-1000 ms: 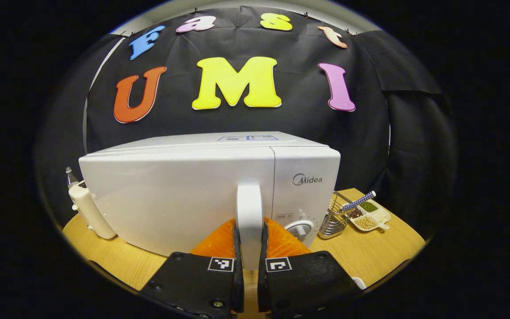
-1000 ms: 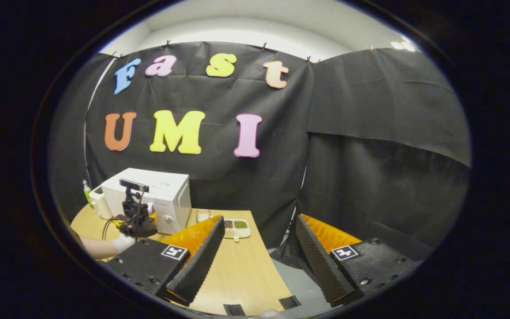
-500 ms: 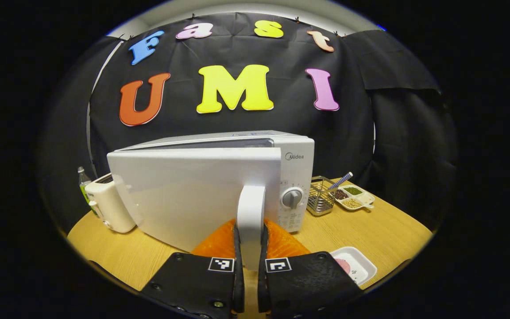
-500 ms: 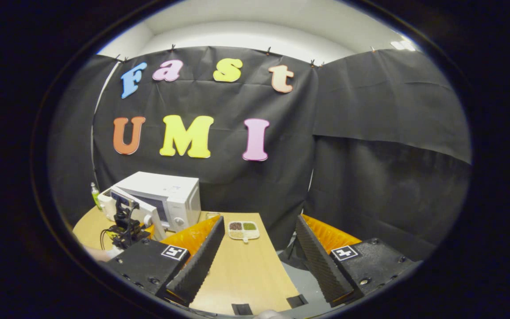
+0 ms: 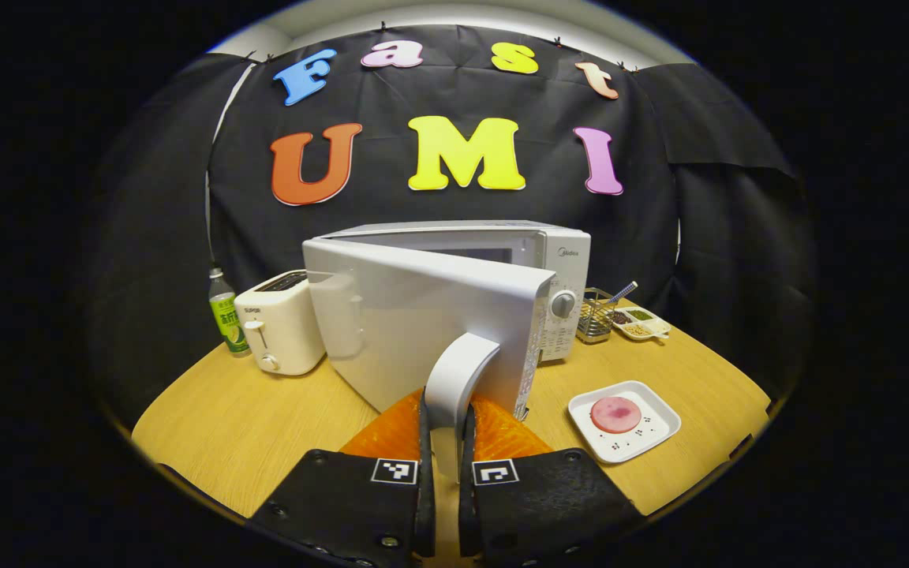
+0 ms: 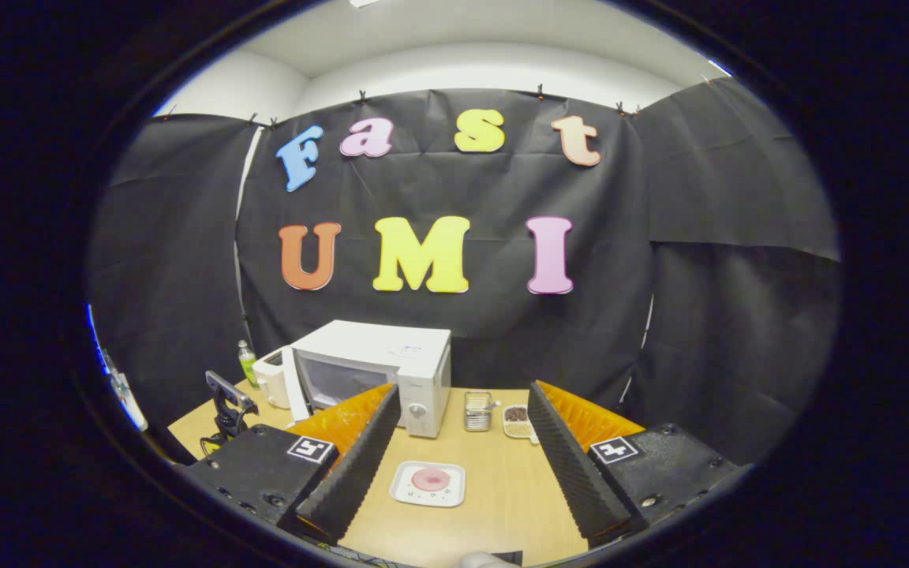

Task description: Open the microwave oven with the left hand, put the food in, and close the microwave oven.

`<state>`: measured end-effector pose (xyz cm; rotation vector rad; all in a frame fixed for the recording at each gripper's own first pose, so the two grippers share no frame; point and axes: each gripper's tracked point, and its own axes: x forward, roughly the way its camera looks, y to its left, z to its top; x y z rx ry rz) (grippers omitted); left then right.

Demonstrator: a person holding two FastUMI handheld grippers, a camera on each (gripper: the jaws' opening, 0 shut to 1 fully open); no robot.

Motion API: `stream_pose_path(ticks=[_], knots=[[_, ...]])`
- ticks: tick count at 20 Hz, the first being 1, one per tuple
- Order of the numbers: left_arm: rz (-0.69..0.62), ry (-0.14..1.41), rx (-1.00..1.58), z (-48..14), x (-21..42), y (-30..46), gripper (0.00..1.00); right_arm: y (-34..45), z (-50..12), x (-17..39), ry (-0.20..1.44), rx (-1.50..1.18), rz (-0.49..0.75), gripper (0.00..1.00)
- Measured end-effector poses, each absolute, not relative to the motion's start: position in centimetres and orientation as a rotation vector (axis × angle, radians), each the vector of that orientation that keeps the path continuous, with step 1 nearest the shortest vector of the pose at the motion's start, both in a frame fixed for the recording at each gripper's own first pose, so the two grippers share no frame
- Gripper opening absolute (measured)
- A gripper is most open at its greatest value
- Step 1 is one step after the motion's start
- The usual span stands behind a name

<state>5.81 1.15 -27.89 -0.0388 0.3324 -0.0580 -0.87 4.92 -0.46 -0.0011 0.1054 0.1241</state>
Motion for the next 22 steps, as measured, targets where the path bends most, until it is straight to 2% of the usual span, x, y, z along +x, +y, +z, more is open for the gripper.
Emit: stream_pose_path(ticks=[5, 6, 8, 10, 12, 13, 14, 15, 16, 17, 19, 20, 22], knots=[[0.06, 0.364, -0.077, -28.2, 3.4, 6.1, 0.11, 7.1, -0.7, -1.2, 0.098, -0.006, 0.192, 1.0], [0.093, 0.364, -0.08, -28.2, 2.9, 7.0, 0.11, 7.4, -0.7, -1.3, 0.099, -0.001, 0.2, 0.97], [0.144, 0.369, -0.089, -28.2, 1.8, 9.0, 0.11, 7.9, -0.8, -1.6, 0.096, -0.002, 0.221, 1.0], [0.157, 0.392, -0.137, -28.6, 1.6, 9.6, 0.11, 8.1, -0.9, -2.0, 0.096, -0.012, 0.232, 0.96], [0.16, 0.394, -0.146, -28.5, 1.8, 9.9, 0.11, 8.4, -1.1, -2.3, 0.098, -0.017, 0.242, 0.96], [0.159, 0.395, -0.148, -28.5, 1.7, 10.1, 0.1, 8.5, -1.2, -2.3, 0.101, -0.019, 0.246, 1.0], [0.16, 0.395, -0.149, -28.4, 1.7, 10.2, 0.1, 8.6, -1.2, -2.4, 0.102, -0.022, 0.249, 0.96], [0.162, 0.395, -0.151, -28.5, 1.7, 10.2, 0.11, 8.5, -1.2, -2.4, 0.103, -0.024, 0.25, 1.0], [0.163, 0.396, -0.157, -28.5, 1.6, 10.2, 0.11, 8.4, -1.3, -2.5, 0.105, -0.026, 0.249, 0.96], [0.17, 0.403, -0.169, -28.6, 1.6, 10.4, 0.11, 8.4, -1.4, -2.4, 0.105, -0.026, 0.249, 1.0], [0.177, 0.404, -0.184, -28.6, 1.3, 11.0, 0.19, 8.4, -1.6, -2.4, 0.112, -0.025, 0.248, 0.96], [0.175, 0.401, -0.186, -28.6, 1.1, 11.3, 0.34, 8.5, -1.8, -2.4, 0.119, -0.026, 0.25, 1.0], [0.18, 0.376, -0.166, -28.2, 0.4, 12.4, 0.49, 8.8, -2.2, -2.2, 0.13, -0.027, 0.255, 1.0]])
